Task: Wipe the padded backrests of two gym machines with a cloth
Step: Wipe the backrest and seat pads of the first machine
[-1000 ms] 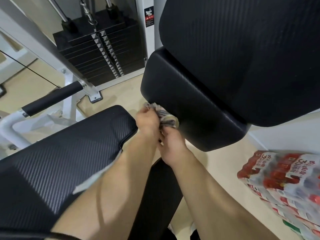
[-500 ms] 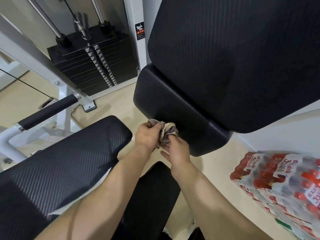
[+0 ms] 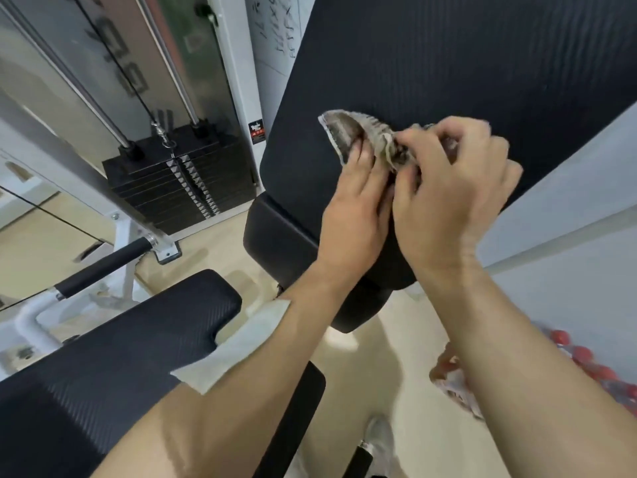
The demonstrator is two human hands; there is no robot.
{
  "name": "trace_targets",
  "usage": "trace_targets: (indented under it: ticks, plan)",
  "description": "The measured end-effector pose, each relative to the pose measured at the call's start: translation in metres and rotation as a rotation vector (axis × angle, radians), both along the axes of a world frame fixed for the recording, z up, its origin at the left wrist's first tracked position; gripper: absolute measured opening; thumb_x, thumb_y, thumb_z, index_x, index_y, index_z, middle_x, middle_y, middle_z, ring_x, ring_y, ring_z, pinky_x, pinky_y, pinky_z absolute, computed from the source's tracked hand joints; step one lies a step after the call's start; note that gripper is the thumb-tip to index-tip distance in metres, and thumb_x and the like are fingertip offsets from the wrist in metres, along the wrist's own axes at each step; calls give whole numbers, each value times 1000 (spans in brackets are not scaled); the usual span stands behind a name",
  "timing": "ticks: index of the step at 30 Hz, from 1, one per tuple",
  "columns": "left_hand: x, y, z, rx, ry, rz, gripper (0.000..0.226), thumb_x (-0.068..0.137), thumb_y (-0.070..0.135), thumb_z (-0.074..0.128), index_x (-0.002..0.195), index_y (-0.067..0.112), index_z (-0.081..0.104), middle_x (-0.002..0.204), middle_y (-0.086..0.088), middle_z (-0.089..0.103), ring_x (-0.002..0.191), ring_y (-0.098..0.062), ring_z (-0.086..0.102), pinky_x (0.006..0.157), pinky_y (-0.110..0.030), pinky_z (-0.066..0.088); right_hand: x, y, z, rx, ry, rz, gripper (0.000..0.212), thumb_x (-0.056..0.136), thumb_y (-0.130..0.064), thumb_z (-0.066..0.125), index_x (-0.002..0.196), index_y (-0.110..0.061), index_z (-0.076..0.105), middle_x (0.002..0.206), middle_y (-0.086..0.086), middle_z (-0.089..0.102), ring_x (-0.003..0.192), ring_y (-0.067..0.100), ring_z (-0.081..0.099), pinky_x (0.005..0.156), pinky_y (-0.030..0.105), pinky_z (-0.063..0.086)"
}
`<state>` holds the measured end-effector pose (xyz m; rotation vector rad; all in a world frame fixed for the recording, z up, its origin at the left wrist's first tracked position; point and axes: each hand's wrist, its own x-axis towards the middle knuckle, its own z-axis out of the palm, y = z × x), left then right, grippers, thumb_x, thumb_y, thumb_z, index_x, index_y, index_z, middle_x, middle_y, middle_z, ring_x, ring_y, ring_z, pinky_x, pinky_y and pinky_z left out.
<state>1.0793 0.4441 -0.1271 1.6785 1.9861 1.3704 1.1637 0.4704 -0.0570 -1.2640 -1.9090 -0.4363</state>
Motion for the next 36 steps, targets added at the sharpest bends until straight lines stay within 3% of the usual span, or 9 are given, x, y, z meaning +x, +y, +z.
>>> trace_targets:
  ticks: [4,8,12,16,21,23,26,30,36]
  plan:
    - [-2,-12,-41,13,221,81,43,97,12,57,138,-2,53,146,-20,52,143,-36,40,110,-50,45,8,-1,-36,-17,-306,79,18,95,-24,61,107,-28,74,100,-3,69,84,27,60,76,39,28]
    - [-26,-66,-101,-204,222,59,38,101,24,50,133,5,59,139,-16,58,132,-33,54,103,-41,52,-2,-36,-90,-84,-377,226,16,91,-16,64,101,-21,74,92,1,70,76,27,59,70,40,30]
    - [-55,-107,-118,-331,225,112,24,93,34,50,98,16,65,95,0,65,79,-21,65,59,-25,40,-26,-72,-130,-440,-522,352,9,80,-11,69,87,-16,70,82,6,68,71,28,60,73,41,37]
    - [-57,-103,-93,-355,-440,337,25,101,36,53,81,26,64,68,12,62,63,-3,54,59,-21,39,-53,-77,-119,-768,-81,328,21,95,-20,54,110,-20,69,102,1,65,77,22,63,70,35,49]
    - [-101,-67,-67,-120,-1113,427,23,99,23,54,84,20,71,85,-3,68,83,-17,62,81,-39,50,-103,-76,-93,-1157,225,564,61,97,-11,49,153,-32,35,151,-7,45,136,11,45,111,34,42]
    - [-123,-53,-62,-61,-1003,453,15,94,19,56,92,21,71,94,-6,71,91,-22,65,91,-43,52,-115,-71,-94,-1153,221,552,69,93,-10,49,156,-31,30,155,-7,41,141,12,40,115,37,37]
    - [-125,-36,-60,-11,-743,441,10,89,13,61,94,20,67,94,-1,71,90,-15,66,91,-37,55,-111,-70,-103,-922,313,392,39,89,-9,51,126,-22,56,123,-6,58,107,11,57,93,35,51]
    - [-83,-6,-34,153,-370,261,20,85,13,72,105,12,73,104,-4,63,101,-16,62,96,-30,49,-77,-83,-133,-954,559,298,13,89,-6,58,99,-14,59,92,-2,69,84,19,65,74,33,52]
    - [-41,4,-25,234,247,-197,23,78,7,72,100,11,76,106,-14,65,87,-33,57,81,-40,48,-43,-92,-169,-1022,133,230,12,83,-3,65,75,-11,67,71,-1,66,63,14,57,59,18,40]
